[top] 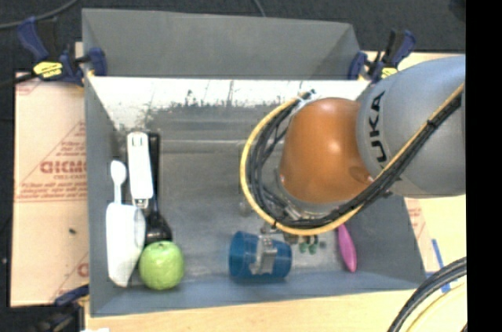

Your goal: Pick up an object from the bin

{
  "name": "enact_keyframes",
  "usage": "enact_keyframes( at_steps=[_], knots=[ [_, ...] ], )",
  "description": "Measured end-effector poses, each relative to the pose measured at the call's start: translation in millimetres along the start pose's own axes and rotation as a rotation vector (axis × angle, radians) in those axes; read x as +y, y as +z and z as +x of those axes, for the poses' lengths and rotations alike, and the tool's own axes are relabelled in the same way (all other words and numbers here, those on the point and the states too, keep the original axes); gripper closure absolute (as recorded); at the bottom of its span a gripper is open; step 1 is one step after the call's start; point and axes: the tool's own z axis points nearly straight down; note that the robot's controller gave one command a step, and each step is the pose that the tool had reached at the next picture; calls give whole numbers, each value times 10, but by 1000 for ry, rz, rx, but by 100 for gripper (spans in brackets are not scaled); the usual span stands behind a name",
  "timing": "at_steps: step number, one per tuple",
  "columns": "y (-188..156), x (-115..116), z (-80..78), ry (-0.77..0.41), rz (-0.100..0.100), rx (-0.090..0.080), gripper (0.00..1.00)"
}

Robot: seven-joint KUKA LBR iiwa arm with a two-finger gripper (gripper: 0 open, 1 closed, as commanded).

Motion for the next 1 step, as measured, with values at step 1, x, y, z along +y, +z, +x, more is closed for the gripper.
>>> enact_keyframes(
  at_steps=[1],
  knots=[
    [-44, -3, -18, 3, -1, -8, 0]
  ],
)
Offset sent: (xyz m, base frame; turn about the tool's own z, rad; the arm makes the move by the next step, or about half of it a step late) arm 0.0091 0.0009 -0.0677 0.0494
